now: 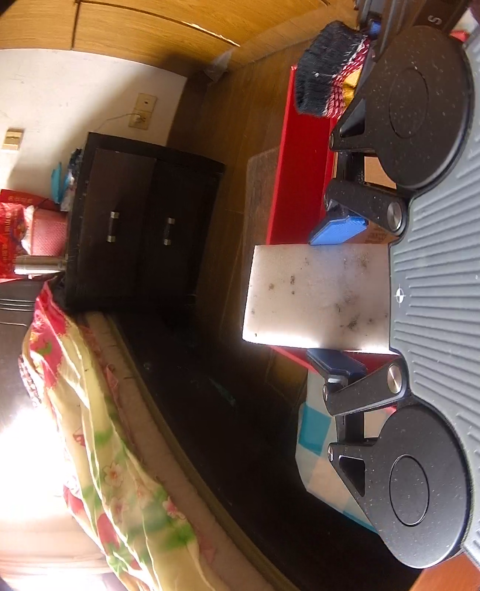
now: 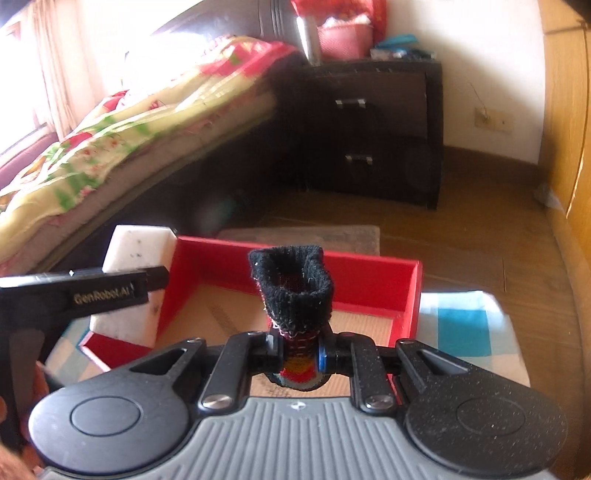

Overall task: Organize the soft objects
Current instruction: 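Open the left tool to drop the sponge while the right tool releases the sock into the box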

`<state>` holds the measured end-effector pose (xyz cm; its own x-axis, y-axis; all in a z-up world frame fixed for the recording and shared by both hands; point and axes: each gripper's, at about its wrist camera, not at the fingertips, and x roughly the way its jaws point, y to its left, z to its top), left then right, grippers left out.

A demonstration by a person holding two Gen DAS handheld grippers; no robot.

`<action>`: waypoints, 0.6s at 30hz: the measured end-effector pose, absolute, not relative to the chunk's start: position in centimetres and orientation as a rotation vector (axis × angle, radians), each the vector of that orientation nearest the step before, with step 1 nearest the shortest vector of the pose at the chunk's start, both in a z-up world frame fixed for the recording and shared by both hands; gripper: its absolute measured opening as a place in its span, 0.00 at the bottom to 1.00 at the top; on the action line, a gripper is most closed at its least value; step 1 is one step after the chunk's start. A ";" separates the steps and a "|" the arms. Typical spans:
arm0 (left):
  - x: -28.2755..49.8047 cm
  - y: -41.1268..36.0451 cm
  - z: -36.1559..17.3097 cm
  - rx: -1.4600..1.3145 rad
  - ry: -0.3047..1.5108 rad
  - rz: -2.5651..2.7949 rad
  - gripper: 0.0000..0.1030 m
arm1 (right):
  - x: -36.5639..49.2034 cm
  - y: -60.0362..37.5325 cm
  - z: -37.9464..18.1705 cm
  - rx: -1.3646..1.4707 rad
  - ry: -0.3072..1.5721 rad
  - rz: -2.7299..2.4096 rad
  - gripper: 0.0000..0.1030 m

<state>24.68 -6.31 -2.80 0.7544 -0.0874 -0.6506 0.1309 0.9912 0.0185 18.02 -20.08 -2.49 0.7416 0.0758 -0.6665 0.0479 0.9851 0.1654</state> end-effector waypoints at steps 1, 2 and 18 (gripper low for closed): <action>24.9 -6.3 -3.0 0.069 0.715 -0.114 0.61 | 18.3 -20.1 -2.8 0.168 0.750 0.006 0.00; 25.0 -6.3 -3.2 0.072 0.716 -0.102 0.63 | 18.4 -20.2 -3.0 0.163 0.757 -0.001 0.01; 23.4 -5.6 -2.0 0.062 0.718 -0.094 0.76 | 17.4 -20.5 -1.9 0.218 0.734 0.009 0.12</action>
